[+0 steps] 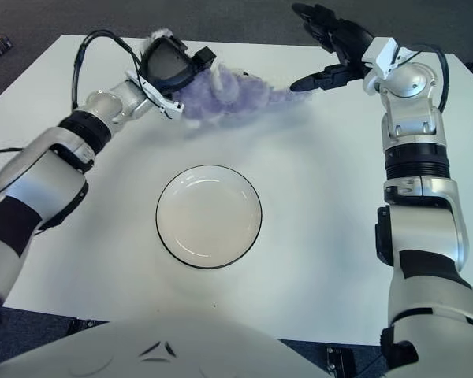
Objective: Put the doll into the plate.
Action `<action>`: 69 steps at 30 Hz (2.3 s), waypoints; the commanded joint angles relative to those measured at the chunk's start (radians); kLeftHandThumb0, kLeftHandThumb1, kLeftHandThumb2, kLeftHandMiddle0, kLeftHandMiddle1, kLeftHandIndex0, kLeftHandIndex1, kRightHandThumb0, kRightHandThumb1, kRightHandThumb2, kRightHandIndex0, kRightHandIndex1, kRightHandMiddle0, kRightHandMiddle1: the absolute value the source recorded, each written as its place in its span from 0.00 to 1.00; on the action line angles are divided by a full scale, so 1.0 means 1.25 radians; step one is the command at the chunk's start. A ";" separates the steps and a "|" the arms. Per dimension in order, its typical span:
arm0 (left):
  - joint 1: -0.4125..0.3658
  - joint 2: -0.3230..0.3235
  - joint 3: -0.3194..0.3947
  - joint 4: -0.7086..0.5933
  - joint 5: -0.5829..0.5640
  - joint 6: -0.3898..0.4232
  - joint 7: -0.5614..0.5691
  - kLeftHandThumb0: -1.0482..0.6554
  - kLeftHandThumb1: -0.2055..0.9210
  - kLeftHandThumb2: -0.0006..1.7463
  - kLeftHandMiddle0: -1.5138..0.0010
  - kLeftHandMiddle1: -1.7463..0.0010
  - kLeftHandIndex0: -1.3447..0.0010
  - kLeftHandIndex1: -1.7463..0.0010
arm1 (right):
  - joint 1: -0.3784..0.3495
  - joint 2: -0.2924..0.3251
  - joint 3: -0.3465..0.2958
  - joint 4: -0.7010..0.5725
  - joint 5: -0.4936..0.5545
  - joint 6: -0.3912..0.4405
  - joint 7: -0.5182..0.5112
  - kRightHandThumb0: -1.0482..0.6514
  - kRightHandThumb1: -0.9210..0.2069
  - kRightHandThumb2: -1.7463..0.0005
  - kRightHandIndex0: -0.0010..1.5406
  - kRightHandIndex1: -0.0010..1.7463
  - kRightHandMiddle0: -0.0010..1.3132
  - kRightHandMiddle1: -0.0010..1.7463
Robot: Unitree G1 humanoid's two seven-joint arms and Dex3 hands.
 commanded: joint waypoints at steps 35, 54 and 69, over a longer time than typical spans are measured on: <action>-0.134 0.072 -0.125 -0.005 0.157 0.046 0.261 0.33 0.47 0.75 0.11 0.00 0.55 0.00 | -0.094 0.024 0.185 0.041 -0.329 0.044 -0.107 0.00 0.12 0.83 0.00 0.00 0.00 0.00; -0.128 0.060 -0.087 -0.041 0.130 0.071 0.222 0.32 0.42 0.78 0.11 0.00 0.52 0.00 | -0.138 0.080 0.231 0.180 -0.385 -0.005 -0.198 0.00 0.02 0.92 0.01 0.00 0.00 0.04; -0.137 0.045 -0.083 -0.041 0.123 0.081 0.189 0.32 0.43 0.78 0.12 0.00 0.52 0.00 | -0.138 0.093 0.245 0.103 -0.383 0.082 -0.089 0.00 0.00 0.93 0.00 0.00 0.00 0.00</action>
